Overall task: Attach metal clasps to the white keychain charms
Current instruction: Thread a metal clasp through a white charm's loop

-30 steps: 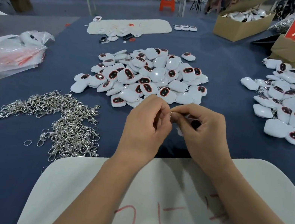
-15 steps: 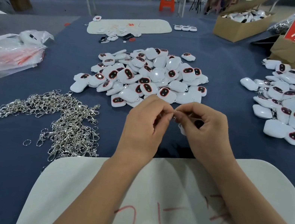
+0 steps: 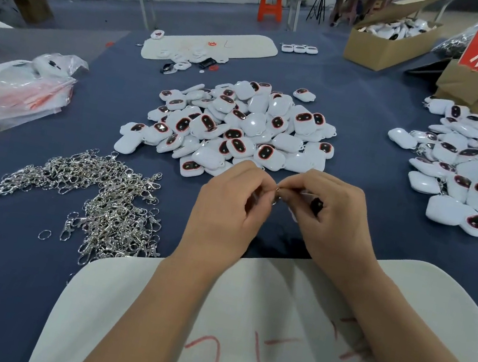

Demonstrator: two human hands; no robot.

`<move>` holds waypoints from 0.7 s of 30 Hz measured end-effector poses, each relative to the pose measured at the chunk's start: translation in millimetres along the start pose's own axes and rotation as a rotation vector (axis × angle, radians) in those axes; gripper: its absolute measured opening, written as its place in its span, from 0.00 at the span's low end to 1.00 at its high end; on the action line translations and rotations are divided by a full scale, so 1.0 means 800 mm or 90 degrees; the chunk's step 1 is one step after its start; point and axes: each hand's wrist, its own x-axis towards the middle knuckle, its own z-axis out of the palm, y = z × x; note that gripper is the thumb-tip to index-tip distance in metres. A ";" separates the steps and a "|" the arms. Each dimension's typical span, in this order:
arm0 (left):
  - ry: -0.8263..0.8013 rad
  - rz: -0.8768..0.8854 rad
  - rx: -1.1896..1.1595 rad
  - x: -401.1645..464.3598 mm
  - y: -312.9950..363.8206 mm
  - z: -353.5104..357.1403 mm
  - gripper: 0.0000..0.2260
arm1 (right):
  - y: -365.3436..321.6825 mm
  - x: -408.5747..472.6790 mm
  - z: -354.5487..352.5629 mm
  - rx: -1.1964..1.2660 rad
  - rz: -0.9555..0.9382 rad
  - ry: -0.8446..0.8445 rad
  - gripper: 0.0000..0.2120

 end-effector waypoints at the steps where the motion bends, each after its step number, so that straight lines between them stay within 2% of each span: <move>1: 0.009 -0.003 -0.019 0.000 0.001 0.000 0.05 | 0.000 0.000 0.000 0.036 0.027 -0.005 0.05; 5: 0.034 0.000 -0.050 0.001 0.006 0.005 0.05 | 0.004 0.002 -0.006 0.179 0.139 -0.056 0.05; 12: 0.080 0.043 0.009 0.002 0.009 0.008 0.05 | -0.002 0.004 -0.007 0.304 0.194 -0.062 0.04; 16: 0.065 0.046 0.044 0.001 0.009 0.011 0.04 | -0.003 0.003 -0.005 0.203 0.155 -0.014 0.05; 21: 0.045 0.006 0.018 -0.003 0.008 0.012 0.03 | -0.009 0.000 -0.001 -0.014 0.004 0.023 0.08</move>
